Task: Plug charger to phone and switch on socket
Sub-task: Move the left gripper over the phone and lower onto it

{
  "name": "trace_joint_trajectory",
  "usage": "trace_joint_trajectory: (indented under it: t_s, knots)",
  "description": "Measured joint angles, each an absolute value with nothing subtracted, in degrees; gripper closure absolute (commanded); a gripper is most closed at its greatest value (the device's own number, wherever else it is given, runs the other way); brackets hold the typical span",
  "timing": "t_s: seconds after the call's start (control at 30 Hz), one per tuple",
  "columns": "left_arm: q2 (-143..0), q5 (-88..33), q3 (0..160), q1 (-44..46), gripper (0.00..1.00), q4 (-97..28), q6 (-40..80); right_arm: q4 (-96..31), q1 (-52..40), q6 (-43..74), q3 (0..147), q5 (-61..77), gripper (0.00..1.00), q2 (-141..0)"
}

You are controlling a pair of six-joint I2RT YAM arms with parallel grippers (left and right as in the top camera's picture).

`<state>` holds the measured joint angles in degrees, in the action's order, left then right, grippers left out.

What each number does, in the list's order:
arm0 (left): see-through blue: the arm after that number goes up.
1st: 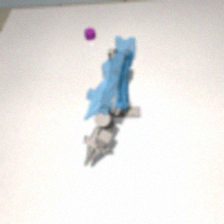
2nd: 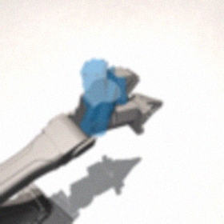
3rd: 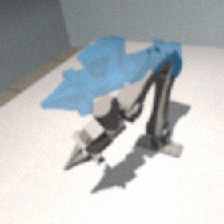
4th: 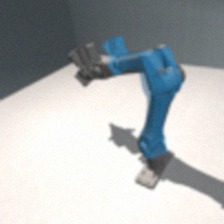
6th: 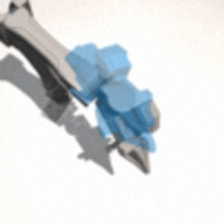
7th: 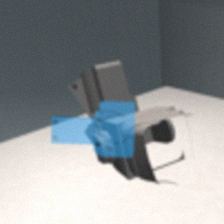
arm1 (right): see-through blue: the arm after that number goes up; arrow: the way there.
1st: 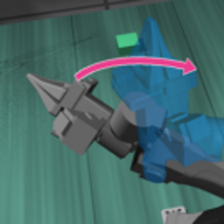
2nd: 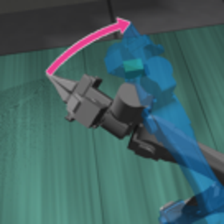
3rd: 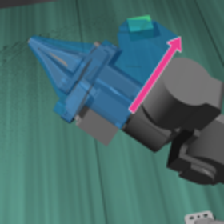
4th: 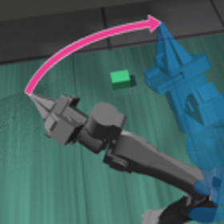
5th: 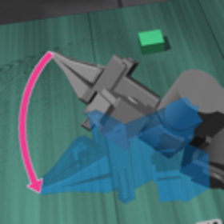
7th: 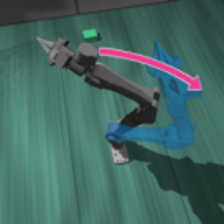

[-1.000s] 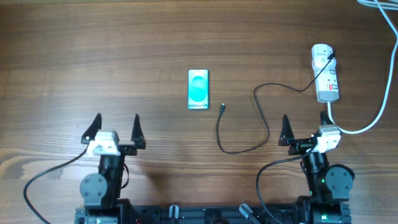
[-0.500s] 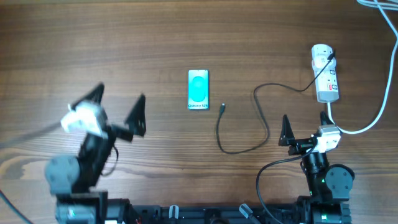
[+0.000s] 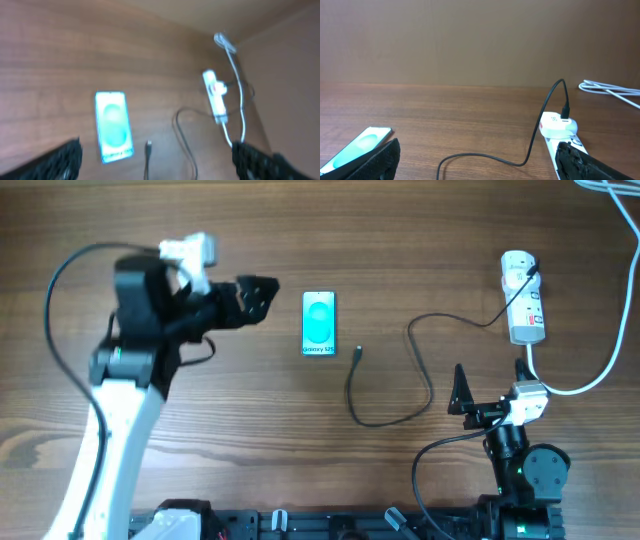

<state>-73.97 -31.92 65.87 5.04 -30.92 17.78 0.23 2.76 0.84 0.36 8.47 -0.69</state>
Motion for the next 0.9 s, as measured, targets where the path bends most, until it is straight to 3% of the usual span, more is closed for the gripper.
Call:
trace_joint_trajectory:
  t_s: [0.3,0.67,0.9]
  knots:
    - [-106.5,-7.46,112.99,19.94,0.0,-73.78,17.26,0.21,2.76,0.84,0.36,8.47,0.0,-0.69]
    - [-121.58,-4.95,114.08,28.23,0.0,-69.91,17.76,0.21,2.76,0.84,0.36,8.47,0.0,-0.69]
    - [-128.55,-4.23,114.34,28.73,0.01,-69.82,23.42,0.21,2.76,0.84,0.36,8.47,0.0,-0.69]
